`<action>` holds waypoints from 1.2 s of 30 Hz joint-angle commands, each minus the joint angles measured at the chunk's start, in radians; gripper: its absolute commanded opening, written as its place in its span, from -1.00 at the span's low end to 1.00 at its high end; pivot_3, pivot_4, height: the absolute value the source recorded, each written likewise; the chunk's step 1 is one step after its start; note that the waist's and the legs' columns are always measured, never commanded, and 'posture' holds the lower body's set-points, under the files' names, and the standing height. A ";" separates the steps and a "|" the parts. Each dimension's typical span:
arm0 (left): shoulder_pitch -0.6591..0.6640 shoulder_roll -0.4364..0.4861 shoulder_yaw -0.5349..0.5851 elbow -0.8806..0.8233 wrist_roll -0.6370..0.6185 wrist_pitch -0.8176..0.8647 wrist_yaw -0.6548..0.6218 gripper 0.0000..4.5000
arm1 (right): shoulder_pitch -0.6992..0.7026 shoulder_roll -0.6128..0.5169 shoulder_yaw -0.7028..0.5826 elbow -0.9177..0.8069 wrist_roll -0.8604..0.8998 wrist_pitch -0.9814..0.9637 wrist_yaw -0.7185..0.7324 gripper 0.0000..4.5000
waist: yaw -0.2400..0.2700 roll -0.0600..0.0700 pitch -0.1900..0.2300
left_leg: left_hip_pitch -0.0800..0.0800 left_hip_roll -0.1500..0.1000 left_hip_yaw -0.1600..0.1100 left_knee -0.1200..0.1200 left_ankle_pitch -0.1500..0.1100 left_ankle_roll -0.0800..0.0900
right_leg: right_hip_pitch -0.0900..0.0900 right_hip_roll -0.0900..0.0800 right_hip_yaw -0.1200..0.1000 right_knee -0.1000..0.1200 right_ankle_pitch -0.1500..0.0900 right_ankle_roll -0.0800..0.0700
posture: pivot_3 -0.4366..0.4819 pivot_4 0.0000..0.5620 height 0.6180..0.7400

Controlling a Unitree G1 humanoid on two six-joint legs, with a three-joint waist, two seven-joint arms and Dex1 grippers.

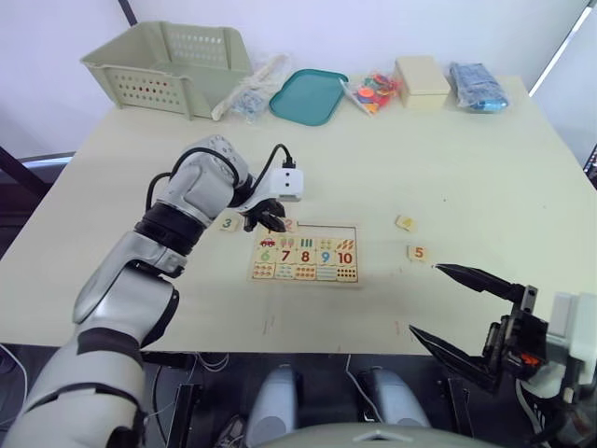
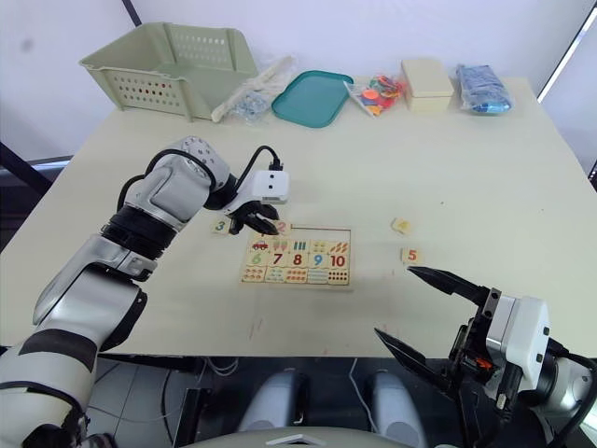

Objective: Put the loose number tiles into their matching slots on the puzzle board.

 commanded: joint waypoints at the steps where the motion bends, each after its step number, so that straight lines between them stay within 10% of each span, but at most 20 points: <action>1: -0.014 -0.003 0.010 -0.026 0.010 0.005 -0.002 -0.53 | 0.012 0.003 -0.002 -0.032 0.000 -0.015 -0.004 1.00 | 0.000 0.000 0.000 | 0.000 0.000 0.000 0.000 0.000 0.000 | 0.000 0.000 0.000 0.000 0.000 0.000 | -0.05 -0.47 1.00; 36: 0.012 -0.010 -0.001 -0.037 0.064 -0.002 -0.003 -0.53 | 0.027 0.021 0.028 -0.043 -0.029 -0.028 -0.027 1.00 | 0.000 0.000 0.000 | 0.000 0.000 0.000 0.000 0.000 0.000 | 0.000 0.000 0.000 0.000 0.000 0.000 | -0.05 -0.47 1.00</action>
